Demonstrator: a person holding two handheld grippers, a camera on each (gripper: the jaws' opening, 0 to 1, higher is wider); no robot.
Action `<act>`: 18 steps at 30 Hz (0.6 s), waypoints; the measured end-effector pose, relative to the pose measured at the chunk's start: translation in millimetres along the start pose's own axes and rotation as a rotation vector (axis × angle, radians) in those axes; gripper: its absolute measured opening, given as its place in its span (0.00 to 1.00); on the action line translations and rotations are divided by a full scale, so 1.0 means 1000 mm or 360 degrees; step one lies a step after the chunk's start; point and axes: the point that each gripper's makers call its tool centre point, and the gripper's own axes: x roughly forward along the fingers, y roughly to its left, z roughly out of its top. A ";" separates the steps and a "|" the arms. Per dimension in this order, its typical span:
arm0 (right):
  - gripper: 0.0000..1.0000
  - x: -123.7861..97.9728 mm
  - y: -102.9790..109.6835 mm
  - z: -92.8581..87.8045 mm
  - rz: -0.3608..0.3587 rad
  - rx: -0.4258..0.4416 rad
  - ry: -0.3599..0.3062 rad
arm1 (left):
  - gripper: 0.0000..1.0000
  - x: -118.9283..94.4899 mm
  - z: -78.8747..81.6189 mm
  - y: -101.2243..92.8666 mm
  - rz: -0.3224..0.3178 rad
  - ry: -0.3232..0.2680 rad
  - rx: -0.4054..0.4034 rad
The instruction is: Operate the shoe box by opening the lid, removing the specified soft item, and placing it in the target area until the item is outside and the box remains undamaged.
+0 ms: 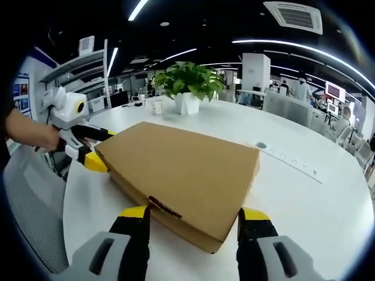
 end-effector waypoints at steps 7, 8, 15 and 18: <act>0.56 0.000 0.009 0.000 -0.0030 0.0023 -0.0005 | 0.76 -0.002 -0.001 0.006 -0.0037 0.0014 0.0031; 0.56 0.000 0.010 0.000 -0.0035 0.0028 -0.0005 | 0.76 -0.003 -0.002 0.007 -0.0041 0.0016 0.0034; 0.55 0.001 0.022 0.000 -0.0072 0.0060 -0.0009 | 0.76 -0.006 -0.004 0.014 -0.0073 0.0035 0.0069; 0.55 0.001 0.027 0.000 -0.0083 0.0069 -0.0017 | 0.75 -0.009 -0.006 0.017 -0.0082 0.0045 0.0079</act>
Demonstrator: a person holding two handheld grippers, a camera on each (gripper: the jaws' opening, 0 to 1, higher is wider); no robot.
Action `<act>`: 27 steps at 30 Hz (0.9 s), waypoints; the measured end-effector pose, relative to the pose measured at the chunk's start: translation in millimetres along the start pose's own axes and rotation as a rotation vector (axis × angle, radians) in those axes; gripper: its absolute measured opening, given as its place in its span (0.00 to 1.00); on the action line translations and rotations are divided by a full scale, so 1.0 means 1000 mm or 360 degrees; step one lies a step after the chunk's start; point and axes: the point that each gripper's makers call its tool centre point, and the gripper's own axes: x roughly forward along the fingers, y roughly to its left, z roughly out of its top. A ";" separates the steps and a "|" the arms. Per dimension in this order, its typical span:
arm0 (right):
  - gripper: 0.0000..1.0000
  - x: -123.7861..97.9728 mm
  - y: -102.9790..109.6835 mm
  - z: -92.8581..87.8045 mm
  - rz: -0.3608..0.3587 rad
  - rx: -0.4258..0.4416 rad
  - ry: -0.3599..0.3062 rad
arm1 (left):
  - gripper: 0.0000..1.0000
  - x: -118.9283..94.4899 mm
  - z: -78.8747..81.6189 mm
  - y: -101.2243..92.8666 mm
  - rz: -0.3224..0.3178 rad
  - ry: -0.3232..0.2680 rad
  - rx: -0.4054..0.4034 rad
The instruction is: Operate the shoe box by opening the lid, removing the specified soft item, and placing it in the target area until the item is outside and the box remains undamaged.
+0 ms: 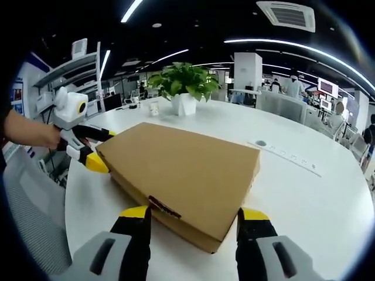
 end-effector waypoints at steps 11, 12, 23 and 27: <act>0.54 0.003 0.016 0.002 -0.0030 0.0037 -0.0016 | 0.75 -0.008 -0.006 0.013 -0.0038 0.0014 0.0030; 0.54 0.004 0.017 0.002 -0.0031 0.0037 -0.0017 | 0.75 -0.008 -0.006 0.014 -0.0040 0.0015 0.0032; 0.52 0.006 0.032 0.003 -0.0032 0.0058 -0.0003 | 0.75 -0.015 -0.010 0.024 -0.0069 0.0024 0.0058; 0.52 0.007 0.036 0.003 -0.0043 0.0064 -0.0004 | 0.75 -0.017 -0.012 0.027 -0.0080 0.0026 0.0067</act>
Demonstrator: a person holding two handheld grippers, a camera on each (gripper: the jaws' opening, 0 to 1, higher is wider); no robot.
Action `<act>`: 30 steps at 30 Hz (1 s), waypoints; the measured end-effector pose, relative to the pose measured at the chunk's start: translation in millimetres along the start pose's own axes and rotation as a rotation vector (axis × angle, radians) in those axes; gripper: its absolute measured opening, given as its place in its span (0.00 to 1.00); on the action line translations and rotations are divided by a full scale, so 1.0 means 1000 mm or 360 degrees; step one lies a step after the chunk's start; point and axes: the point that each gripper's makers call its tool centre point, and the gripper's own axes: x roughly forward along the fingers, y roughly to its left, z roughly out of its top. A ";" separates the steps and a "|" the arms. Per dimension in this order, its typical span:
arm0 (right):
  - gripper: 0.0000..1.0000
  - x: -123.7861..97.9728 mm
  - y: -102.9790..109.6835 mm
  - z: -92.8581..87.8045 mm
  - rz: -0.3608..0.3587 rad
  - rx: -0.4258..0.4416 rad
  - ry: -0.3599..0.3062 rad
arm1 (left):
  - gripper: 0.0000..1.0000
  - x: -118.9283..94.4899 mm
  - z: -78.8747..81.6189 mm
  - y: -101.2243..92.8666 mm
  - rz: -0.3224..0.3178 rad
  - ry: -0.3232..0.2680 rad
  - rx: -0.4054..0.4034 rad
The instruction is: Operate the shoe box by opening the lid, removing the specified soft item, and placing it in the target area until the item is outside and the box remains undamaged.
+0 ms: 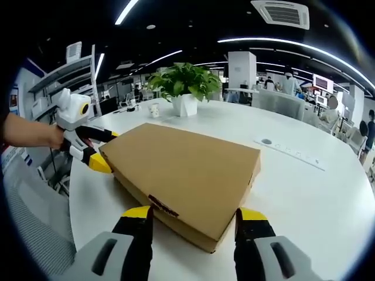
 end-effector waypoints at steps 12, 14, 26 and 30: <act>0.51 0.003 0.017 0.001 -0.0020 0.0021 -0.0002 | 0.75 -0.009 -0.007 0.011 -0.0028 0.0016 0.0030; 0.51 0.003 0.020 0.000 -0.0022 0.0027 -0.0001 | 0.75 -0.010 -0.008 0.013 -0.0030 0.0025 0.0045; 0.50 0.004 0.038 0.001 -0.0036 0.0043 0.0003 | 0.75 -0.019 -0.016 0.022 -0.0049 0.0048 0.0067; 0.49 0.004 0.043 0.001 -0.0035 0.0046 0.0013 | 0.75 -0.022 -0.019 0.025 -0.0059 0.0056 0.0076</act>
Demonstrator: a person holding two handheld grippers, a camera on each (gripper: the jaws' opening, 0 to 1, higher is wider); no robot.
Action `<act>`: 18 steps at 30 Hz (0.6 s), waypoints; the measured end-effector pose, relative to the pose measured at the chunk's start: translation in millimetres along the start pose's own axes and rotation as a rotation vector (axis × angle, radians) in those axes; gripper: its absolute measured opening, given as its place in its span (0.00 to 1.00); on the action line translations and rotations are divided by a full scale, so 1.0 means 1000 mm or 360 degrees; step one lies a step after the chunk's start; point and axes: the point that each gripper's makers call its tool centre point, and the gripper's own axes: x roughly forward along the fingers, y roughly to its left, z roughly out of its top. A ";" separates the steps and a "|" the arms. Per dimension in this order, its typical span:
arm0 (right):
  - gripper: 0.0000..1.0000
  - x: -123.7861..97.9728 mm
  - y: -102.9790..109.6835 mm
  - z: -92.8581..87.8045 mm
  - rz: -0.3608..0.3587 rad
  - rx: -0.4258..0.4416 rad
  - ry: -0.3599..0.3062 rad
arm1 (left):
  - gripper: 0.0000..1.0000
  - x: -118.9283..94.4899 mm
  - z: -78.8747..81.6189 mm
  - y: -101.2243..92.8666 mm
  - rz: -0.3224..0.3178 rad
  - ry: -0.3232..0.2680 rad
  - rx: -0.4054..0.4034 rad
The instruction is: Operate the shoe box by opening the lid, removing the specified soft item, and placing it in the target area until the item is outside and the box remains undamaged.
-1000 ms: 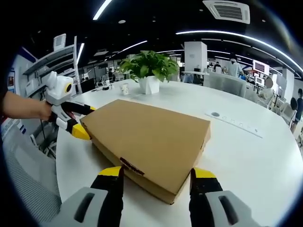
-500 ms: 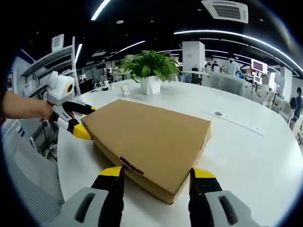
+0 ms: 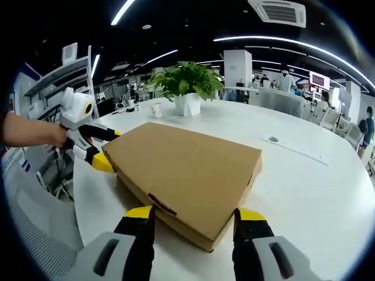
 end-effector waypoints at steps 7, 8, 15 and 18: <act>0.49 0.001 0.008 -0.001 0.0000 0.0006 0.0005 | 0.74 -0.006 -0.004 0.003 -0.0001 0.0007 -0.0003; 0.49 0.001 0.009 -0.001 -0.0002 0.0006 0.0006 | 0.74 -0.006 -0.005 0.003 0.0000 0.0010 -0.0001; 0.49 0.000 0.015 -0.001 -0.0008 0.0016 0.0006 | 0.74 -0.010 -0.008 0.004 -0.0004 0.0027 0.0000; 0.48 0.000 0.017 -0.002 -0.0008 0.0017 0.0008 | 0.74 -0.011 -0.010 0.005 -0.0007 0.0028 0.0001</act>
